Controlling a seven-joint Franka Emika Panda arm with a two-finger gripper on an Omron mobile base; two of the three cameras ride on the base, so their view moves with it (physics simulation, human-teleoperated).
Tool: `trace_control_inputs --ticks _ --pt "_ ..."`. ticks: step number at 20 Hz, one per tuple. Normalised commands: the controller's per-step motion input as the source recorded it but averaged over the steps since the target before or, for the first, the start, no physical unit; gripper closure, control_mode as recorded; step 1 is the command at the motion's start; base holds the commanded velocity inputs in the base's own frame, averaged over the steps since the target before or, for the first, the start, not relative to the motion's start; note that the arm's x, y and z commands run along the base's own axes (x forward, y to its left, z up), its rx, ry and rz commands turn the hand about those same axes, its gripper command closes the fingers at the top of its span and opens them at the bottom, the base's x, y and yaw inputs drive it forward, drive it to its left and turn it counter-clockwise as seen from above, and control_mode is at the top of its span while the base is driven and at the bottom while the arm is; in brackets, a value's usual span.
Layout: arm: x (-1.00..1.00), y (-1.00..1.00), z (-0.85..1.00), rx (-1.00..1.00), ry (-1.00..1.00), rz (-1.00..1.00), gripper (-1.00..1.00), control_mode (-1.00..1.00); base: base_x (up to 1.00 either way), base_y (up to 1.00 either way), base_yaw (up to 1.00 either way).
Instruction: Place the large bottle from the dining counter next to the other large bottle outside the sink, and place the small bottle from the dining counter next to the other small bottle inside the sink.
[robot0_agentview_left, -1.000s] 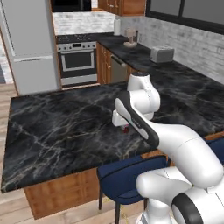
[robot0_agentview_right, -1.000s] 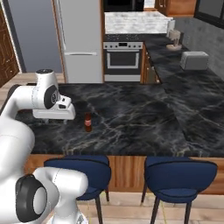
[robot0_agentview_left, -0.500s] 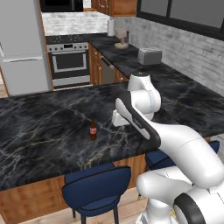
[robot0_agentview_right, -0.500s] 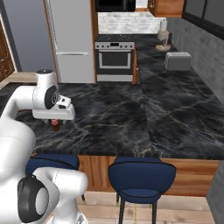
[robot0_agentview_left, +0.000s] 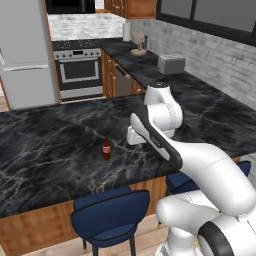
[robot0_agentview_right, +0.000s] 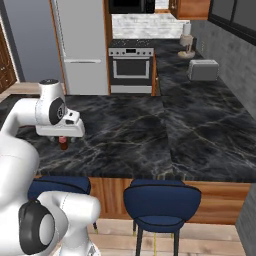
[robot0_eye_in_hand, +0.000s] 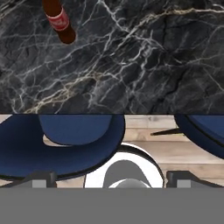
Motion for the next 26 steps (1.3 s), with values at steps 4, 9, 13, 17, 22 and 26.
trace_control_inputs --ticks 4,9,13,17,22,26 --pt "0.08 0.36 0.00 0.01 -0.19 0.08 -1.00 -1.00 0.00 0.00 0.00" --pt "0.37 0.37 0.00 0.00 -0.24 0.35 -1.00 -1.00 0.00 0.00 0.00" --pt "0.24 0.07 0.13 0.01 -0.13 0.39 -1.00 -1.00 0.00 0.00 0.00" --pt "0.18 0.15 0.46 0.00 0.09 0.12 -1.00 -1.00 0.00 0.00 0.00" --pt "0.61 0.54 0.00 -0.01 0.33 -0.29 -1.00 -1.00 0.00 0.00 0.00" --pt "0.51 0.04 0.02 0.00 0.21 -0.42 -1.00 -1.00 0.00 0.00 0.00"
